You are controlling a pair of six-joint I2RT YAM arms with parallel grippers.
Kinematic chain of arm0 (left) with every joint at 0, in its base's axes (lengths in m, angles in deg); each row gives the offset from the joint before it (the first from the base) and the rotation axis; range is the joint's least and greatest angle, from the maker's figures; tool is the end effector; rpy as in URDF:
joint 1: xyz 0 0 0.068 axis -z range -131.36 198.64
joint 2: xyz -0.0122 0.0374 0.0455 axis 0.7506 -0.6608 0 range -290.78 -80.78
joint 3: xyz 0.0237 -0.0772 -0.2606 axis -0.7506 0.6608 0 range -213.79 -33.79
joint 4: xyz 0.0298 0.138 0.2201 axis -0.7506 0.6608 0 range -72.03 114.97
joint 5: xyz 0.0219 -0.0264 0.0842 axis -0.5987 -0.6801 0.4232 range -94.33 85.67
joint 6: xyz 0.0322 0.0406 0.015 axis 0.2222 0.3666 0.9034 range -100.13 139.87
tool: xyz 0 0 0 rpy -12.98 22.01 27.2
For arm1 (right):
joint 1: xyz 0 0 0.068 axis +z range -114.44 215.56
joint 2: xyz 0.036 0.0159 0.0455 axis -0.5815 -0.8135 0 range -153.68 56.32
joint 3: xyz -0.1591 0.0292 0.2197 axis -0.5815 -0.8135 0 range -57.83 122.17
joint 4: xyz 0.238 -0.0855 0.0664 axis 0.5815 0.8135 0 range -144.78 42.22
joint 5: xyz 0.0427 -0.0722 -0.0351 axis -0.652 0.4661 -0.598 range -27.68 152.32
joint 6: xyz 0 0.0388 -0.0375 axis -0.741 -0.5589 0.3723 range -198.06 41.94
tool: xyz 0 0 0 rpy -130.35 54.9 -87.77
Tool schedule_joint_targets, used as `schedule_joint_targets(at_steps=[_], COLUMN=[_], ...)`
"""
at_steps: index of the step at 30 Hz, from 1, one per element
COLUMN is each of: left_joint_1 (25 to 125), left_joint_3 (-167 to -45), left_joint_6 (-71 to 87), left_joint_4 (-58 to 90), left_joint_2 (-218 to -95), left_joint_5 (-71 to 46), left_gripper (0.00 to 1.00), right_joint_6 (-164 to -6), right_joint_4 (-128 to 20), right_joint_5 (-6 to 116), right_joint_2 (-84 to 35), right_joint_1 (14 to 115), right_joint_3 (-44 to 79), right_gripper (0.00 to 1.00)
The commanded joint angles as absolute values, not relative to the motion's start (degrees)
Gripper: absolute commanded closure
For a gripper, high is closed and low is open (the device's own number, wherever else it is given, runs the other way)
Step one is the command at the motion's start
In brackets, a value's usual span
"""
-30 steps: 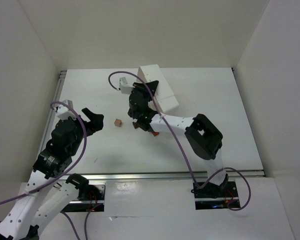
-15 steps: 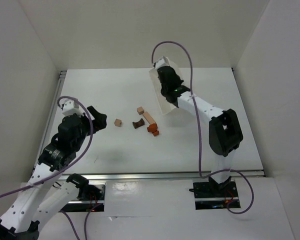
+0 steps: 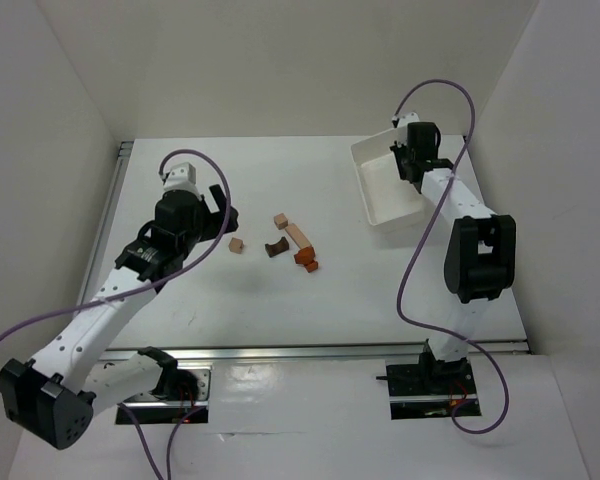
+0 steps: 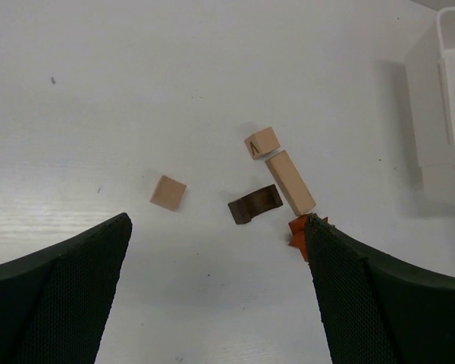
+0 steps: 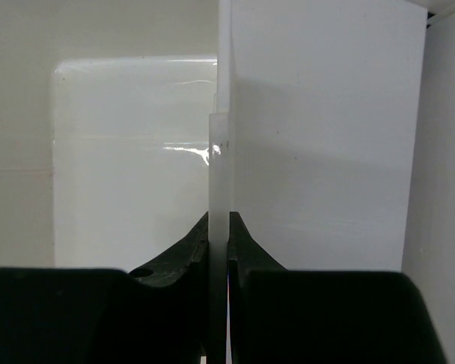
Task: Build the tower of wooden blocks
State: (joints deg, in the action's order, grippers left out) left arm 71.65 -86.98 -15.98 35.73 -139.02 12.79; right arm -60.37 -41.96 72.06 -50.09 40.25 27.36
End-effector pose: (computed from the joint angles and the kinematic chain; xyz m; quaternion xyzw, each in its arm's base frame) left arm 0.2158 -0.0803 0.3342 -0.1740 0.8093 -0.1608 0.5375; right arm 0.4342 0.0296 0.2729 -0.1317 0.8709 -0.1273 0.4560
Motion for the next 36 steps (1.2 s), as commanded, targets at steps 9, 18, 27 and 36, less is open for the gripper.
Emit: schedule_joint_targets(at_steps=[9, 18, 27, 36], left_joint_1=[62.79, 58.66, 56.11, 56.11], left_joint_3=[-97.07, -96.37, -96.37, -93.22], left_joint_6=[-9.48, -8.87, -7.81, -11.33], left_joint_4=[29.57, 31.51, 34.23, 33.88], left_joint_2=[-154.42, -156.19, -155.14, -150.58], left_joint_5=[-4.95, -6.18, -6.35, -8.46], left_gripper=[0.00, 0.00, 0.00, 0.00], right_joint_6=[-61.63, -61.80, -65.13, -65.14], right_joint_4=[-48.27, -44.15, -36.41, -42.72], right_joint_5=[62.32, 65.22, 64.78, 62.15], right_joint_2=[-51.86, -57.93, -57.94, -44.50], right_joint_1=[31.16, 31.16, 31.16, 37.91], right_joint_3=[25.14, 29.61, 36.65, 31.48], right_gripper=[1.00, 0.90, 0.44, 0.00])
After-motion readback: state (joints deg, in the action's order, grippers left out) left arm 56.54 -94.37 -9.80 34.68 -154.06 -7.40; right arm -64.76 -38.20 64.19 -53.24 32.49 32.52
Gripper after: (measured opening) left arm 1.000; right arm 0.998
